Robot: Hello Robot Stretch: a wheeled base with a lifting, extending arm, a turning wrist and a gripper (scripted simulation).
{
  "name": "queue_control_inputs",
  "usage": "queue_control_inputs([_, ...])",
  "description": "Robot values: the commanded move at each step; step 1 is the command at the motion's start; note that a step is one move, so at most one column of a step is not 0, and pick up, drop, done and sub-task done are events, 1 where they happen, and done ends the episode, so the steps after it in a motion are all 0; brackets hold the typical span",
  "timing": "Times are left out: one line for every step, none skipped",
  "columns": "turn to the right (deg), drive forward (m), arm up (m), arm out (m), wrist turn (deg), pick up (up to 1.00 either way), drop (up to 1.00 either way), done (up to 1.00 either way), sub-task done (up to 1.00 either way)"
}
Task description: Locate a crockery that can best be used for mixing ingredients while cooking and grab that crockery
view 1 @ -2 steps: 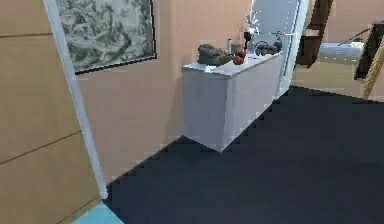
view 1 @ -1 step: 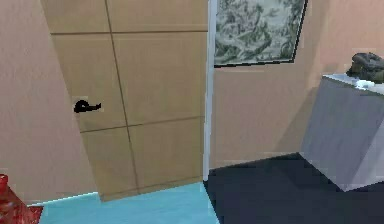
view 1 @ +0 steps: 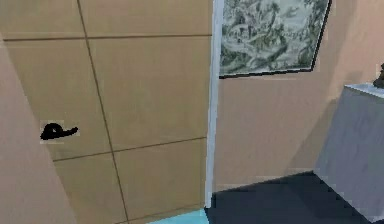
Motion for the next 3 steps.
queue_control_inputs([45.0,0.00,0.00,0.00,0.0,0.00,0.00,0.00,0.00])
queue_control_inputs([33.0,0.00,0.00,0.00,0.0,0.00,0.00,0.00,0.00])
queue_control_inputs([0.0,1.00,0.00,0.00,0.0,0.00,0.00,0.00,0.00])
